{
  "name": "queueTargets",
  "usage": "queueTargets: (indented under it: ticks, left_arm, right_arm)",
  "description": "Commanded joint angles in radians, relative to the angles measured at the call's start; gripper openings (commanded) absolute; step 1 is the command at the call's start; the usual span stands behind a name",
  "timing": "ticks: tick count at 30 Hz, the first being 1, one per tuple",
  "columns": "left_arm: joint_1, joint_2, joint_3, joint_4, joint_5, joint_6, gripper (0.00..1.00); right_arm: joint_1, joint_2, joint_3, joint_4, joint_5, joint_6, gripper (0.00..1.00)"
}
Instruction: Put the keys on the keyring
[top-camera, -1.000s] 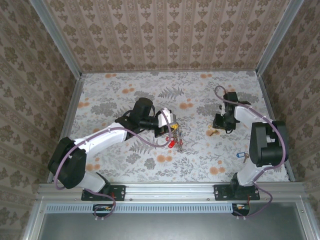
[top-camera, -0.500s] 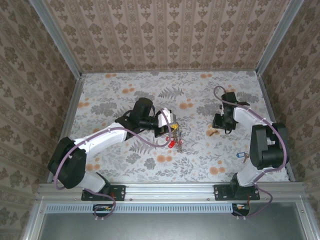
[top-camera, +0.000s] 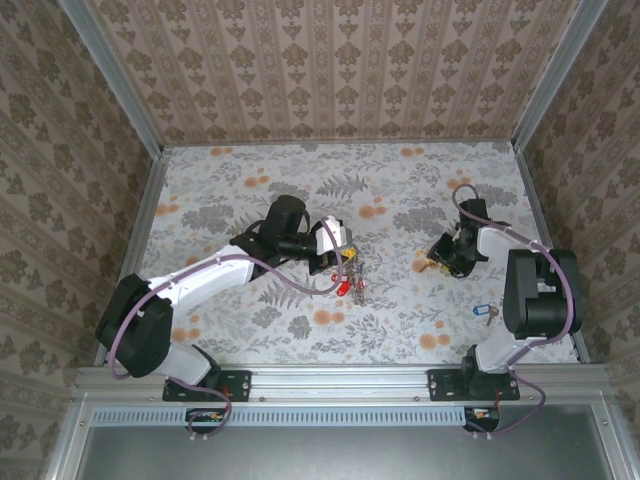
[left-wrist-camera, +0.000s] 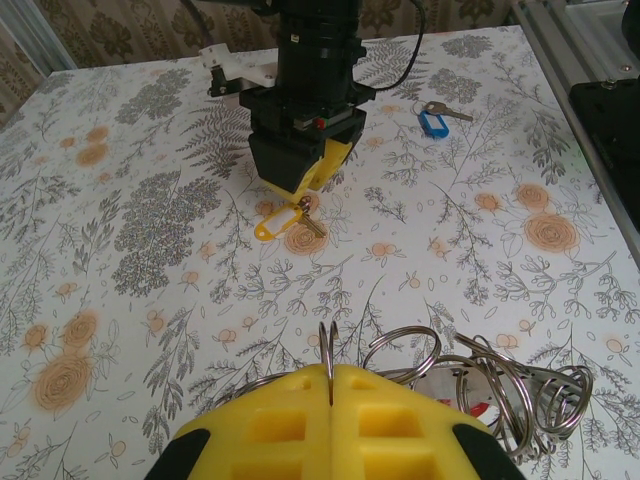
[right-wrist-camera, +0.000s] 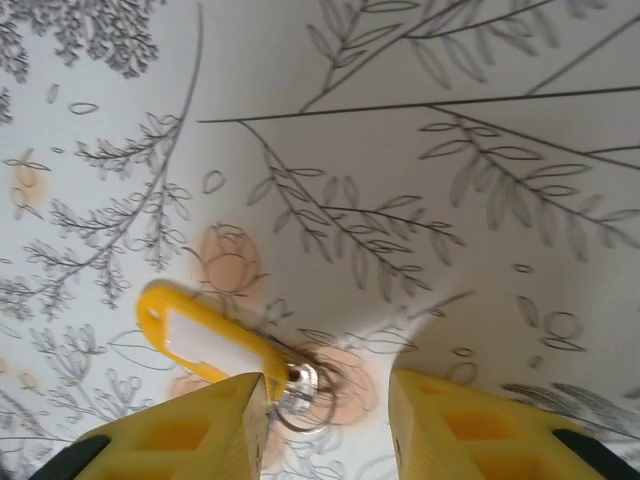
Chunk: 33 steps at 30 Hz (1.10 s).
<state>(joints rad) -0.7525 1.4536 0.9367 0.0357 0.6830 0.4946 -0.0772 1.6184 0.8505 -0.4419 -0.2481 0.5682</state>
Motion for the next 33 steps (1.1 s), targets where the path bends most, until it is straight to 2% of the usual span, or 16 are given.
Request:
queueTargets:
  ticks: [1,6,16,33]
  left_arm:
    - [-0.005,-0.021,0.035,0.007,0.02,0.027,0.0]
    - [-0.004,-0.018,0.037,-0.001,0.02,0.033,0.0]
    - [0.001,-0.006,0.051,-0.007,0.035,0.038,0.0]
    - [0.001,-0.009,0.051,-0.008,0.032,0.037,0.0]
  right_arm:
    - [0.004,-0.001,-0.029,0.075,-0.053,0.115,0.37]
    - [0.004,-0.019,-0.064,0.132,-0.077,0.178,0.34]
    - [0.006,-0.144,-0.13,0.151,-0.038,0.261,0.32]
    - [0.007,-0.089,-0.155,0.227,-0.061,0.309,0.31]
